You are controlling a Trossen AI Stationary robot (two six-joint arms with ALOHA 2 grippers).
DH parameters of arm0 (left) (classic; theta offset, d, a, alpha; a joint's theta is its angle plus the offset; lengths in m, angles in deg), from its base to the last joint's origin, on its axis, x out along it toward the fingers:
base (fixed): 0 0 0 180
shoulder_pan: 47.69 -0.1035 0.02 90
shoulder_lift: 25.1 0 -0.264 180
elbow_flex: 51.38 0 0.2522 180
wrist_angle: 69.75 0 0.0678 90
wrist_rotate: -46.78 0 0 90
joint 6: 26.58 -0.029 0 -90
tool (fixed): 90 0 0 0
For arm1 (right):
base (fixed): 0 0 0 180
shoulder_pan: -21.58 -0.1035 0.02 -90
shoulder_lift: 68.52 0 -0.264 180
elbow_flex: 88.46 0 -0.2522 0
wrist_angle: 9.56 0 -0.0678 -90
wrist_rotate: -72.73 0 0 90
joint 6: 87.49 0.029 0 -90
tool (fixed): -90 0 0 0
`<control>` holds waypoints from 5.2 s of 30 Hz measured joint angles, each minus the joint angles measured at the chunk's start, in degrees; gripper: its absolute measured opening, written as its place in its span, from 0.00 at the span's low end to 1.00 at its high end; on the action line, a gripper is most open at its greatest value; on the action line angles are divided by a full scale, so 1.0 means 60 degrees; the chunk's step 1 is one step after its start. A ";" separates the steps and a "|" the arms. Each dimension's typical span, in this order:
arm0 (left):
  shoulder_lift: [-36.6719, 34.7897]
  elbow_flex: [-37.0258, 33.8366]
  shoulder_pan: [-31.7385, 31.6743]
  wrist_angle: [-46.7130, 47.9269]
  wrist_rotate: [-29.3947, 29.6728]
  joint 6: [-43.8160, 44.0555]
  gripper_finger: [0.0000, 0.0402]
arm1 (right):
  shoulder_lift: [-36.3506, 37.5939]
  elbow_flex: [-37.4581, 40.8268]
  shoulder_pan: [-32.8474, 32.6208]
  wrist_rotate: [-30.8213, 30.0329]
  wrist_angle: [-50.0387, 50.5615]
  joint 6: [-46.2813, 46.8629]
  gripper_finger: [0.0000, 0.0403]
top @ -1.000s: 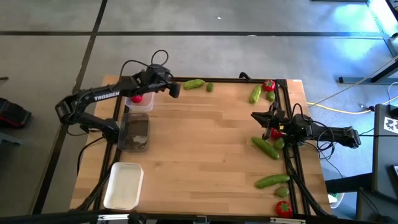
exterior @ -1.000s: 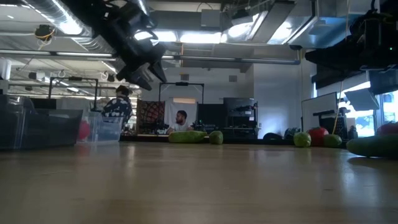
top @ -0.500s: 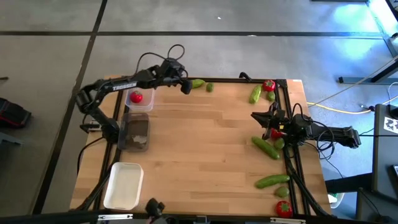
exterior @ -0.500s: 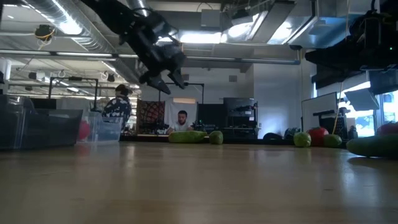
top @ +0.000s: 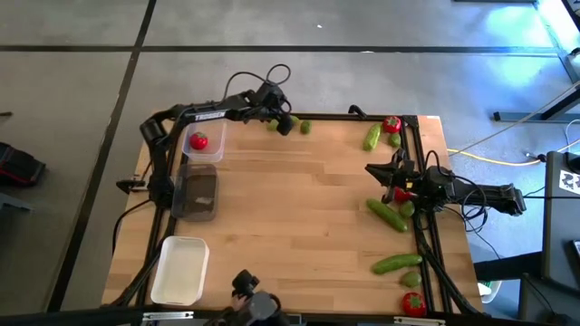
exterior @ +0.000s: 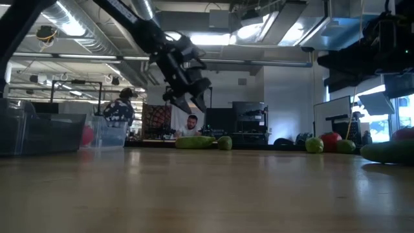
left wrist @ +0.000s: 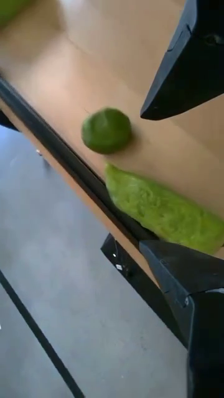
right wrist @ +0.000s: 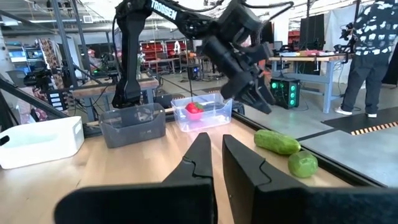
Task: Sort produce into baskets
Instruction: Put the top left bitter melon into the black bin
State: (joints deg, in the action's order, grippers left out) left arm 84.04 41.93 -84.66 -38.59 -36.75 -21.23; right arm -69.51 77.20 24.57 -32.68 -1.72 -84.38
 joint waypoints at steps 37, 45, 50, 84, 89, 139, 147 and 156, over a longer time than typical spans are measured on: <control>0.1469 -0.0229 -0.0679 0.0265 0.0282 -0.2351 0.74 | 0.0002 0.0000 0.0003 0.0002 0.0025 0.0000 0.05; 0.1469 -0.0481 -0.0630 0.0081 0.0274 -0.2567 0.54 | -0.0001 0.0000 0.0000 0.0002 0.0028 -0.0004 0.05; 0.1418 -0.0481 -0.0469 -0.0008 0.0271 -0.2777 0.41 | 0.0003 0.0000 -0.0001 -0.0005 0.0039 -0.0004 0.05; -0.4113 -0.0470 0.1722 0.6281 0.0370 0.0754 0.39 | -0.0001 0.0000 0.0003 -0.0005 0.0265 0.0004 0.05; -0.4642 -0.0470 0.2180 0.7523 0.0376 0.1680 0.39 | -0.0001 0.0000 0.0003 -0.0001 0.0257 0.0170 0.05; -0.7314 -0.5219 0.6894 1.1341 -0.0812 1.1295 0.39 | 0.0001 0.0000 -0.0001 0.0188 0.0322 0.1410 0.05; -0.7278 -0.6045 0.6610 1.0419 -0.0804 1.0947 0.45 | 0.0001 0.0000 -0.0001 0.0198 0.0350 0.1406 0.05; -0.7274 -0.6043 0.6596 1.0261 -0.0568 1.1171 0.46 | 0.0000 0.0000 -0.0001 0.0232 0.0383 0.1405 0.05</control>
State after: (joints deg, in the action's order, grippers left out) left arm 40.40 5.66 -45.08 22.98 -40.16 45.79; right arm -69.51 77.20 24.57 -31.29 0.57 -75.95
